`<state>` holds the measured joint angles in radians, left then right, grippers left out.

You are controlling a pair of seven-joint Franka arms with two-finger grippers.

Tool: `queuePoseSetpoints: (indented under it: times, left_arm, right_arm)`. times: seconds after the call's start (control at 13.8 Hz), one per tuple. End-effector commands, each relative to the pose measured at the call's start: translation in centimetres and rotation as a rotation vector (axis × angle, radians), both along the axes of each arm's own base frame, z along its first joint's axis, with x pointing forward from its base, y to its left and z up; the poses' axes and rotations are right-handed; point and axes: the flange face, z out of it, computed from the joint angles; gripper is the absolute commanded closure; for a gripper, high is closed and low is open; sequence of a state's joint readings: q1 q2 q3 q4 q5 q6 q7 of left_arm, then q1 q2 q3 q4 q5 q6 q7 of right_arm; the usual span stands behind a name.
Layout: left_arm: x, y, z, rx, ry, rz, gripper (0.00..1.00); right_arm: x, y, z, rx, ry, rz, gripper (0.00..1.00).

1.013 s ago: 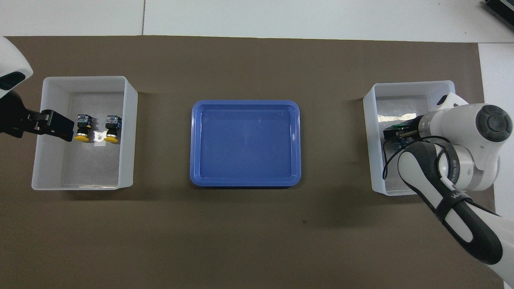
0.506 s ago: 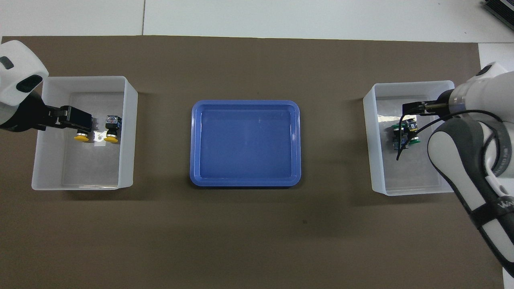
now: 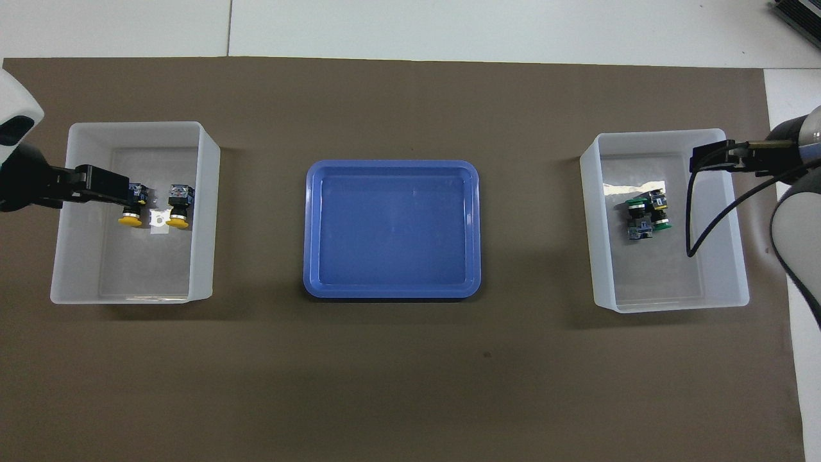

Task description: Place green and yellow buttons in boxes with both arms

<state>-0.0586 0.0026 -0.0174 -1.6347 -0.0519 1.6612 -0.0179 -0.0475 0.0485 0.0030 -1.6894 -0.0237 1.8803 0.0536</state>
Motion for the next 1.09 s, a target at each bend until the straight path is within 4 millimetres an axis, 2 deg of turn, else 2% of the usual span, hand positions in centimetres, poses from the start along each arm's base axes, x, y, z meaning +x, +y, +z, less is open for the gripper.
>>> queuePoseSetpoints:
  times: [0.0,0.29,1.01]
  left_arm:
    - [-0.8,-0.6,-0.1,-0.014,-0.015,-0.011,0.0]
    - [-0.9,-1.1,-0.1,-0.006,-0.008,-0.023,0.0]
    - [-1.2,-0.7,0.7,0.05,-0.011,-0.023,0.0]
  right_arm:
    - [-2.2,1.5,2.0,0.009,0.038,-0.04,0.0]
    - [-3.7,2.1,2.2,0.022,0.104,-0.037,0.0]
    - [-3.6,2.2,2.3,0.021,0.098,-0.025,0.0]
